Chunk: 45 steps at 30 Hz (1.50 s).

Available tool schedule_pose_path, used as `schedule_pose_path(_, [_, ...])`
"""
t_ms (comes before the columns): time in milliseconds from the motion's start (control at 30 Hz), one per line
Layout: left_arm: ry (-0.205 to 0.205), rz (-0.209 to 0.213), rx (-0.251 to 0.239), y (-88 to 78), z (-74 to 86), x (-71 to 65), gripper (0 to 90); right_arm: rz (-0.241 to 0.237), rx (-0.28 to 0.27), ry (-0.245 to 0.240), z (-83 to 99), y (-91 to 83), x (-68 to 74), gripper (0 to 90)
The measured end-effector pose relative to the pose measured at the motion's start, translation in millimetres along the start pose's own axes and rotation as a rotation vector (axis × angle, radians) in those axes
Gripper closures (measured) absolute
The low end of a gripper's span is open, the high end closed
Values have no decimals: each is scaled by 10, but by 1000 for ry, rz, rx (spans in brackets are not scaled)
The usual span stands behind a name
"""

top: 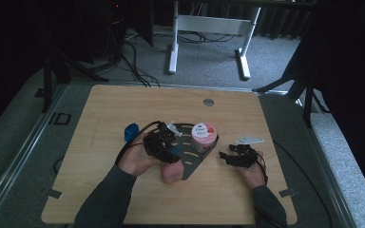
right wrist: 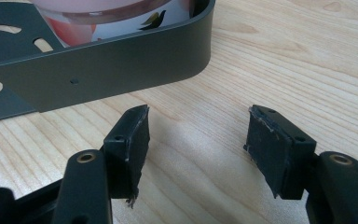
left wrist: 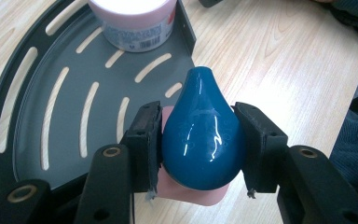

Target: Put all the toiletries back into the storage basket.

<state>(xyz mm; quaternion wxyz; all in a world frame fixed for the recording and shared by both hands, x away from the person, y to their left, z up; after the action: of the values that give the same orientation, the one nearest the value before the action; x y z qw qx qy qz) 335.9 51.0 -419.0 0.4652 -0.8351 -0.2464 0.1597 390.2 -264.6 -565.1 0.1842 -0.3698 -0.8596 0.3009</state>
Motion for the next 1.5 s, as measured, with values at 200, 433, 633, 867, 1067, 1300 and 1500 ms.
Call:
schedule_pose_path(200, [6, -8, 2, 25, -68, 15, 540, 0, 1, 0, 0, -1, -1, 387])
schedule_pose_path(433, [-7, -14, 2, 50, -125, 79, 540, -2, 0, 0, 0, 0, -4, 387])
schedule_pose_path(633, [-18, -25, -12, 65, -172, 112, 541, -3, 0, 1, 0, 0, -5, 387])
schedule_pose_path(867, [-23, -41, -12, 91, -226, 141, 541, -4, -2, 4, 0, 0, -6, 387])
schedule_pose_path(1067, [-40, -44, -9, 138, -251, 184, 541, -5, -2, 4, 0, 0, -7, 387])
schedule_pose_path(1300, [-53, -66, -4, 172, -302, 236, 541, -6, -2, 5, -1, 0, -8, 387])
schedule_pose_path(1500, [-68, -77, -7, 188, -350, 266, 541, -6, -3, 6, -1, 0, -8, 387])
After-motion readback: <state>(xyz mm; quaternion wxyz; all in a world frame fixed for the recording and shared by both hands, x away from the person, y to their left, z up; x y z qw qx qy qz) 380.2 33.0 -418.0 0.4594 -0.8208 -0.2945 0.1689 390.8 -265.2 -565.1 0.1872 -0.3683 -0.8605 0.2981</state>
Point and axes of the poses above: each handheld gripper's, and its own axes: y roughly forward along the jaws, z roughly out of its underside, x roughly to its left, the point moved 1 cm from there along y, roughly forward along the jaws, and after that the axes turned 3 degrees about -z, right-handed, at the moved point
